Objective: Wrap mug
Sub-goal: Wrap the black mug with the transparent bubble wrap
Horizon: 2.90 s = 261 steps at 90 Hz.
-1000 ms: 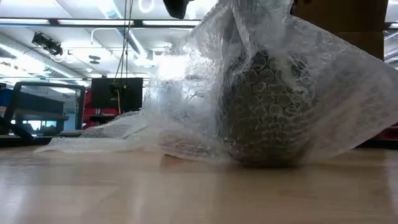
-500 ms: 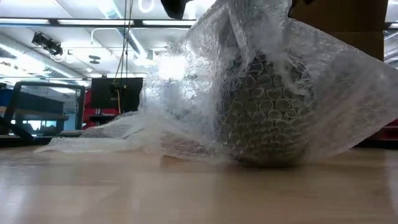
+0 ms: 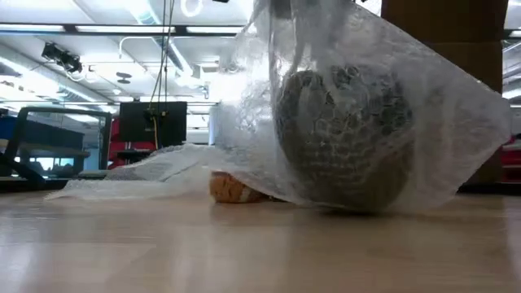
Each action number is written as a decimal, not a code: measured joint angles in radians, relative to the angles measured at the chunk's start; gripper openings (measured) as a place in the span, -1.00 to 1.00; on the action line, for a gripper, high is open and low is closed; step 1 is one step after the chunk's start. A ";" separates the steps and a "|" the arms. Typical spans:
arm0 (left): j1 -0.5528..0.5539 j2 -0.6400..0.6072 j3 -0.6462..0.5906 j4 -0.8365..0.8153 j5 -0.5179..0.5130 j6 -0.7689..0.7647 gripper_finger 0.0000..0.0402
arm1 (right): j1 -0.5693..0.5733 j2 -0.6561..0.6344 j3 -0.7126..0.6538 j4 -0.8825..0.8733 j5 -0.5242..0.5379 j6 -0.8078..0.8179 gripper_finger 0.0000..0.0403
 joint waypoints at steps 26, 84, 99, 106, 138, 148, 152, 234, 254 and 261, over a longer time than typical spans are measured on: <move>-0.021 0.030 -0.002 -0.011 -0.020 -0.054 -1.00 | 0.009 0.030 -0.062 0.127 0.027 -0.040 -1.00; 0.017 0.028 -0.002 -0.035 -0.080 -0.083 -1.00 | -0.004 0.032 -0.358 0.664 0.048 0.031 -0.91; 0.035 0.028 -0.002 -0.062 -0.074 -0.113 -1.00 | -0.003 0.030 -0.358 0.662 0.064 0.028 -0.76; 0.035 0.028 -0.002 -0.065 -0.071 -0.112 -1.00 | -0.003 0.029 -0.358 0.653 0.065 0.025 -0.67; 0.035 0.028 -0.002 -0.097 -0.071 -0.118 -1.00 | 0.003 -0.076 -0.358 0.501 0.130 -0.015 -0.44; 0.035 0.028 -0.002 -0.096 -0.072 -0.119 -1.00 | 0.003 -0.134 -0.358 0.437 0.133 -0.017 -0.44; 0.035 0.028 -0.002 -0.095 -0.072 -0.119 -1.00 | 0.003 -0.159 -0.358 0.400 0.139 -0.017 -0.44; 0.032 0.028 -0.003 -0.002 -0.054 -0.056 -1.00 | -0.014 -0.042 -0.357 0.484 0.192 -0.051 -0.44; 0.032 0.028 -0.003 -0.014 -0.054 -0.059 -1.00 | -0.013 -0.041 -0.357 0.501 0.189 -0.070 -0.44; 0.034 0.028 -0.003 -0.014 -0.054 -0.059 -1.00 | -0.010 -0.052 -0.357 0.479 0.175 -0.069 -0.44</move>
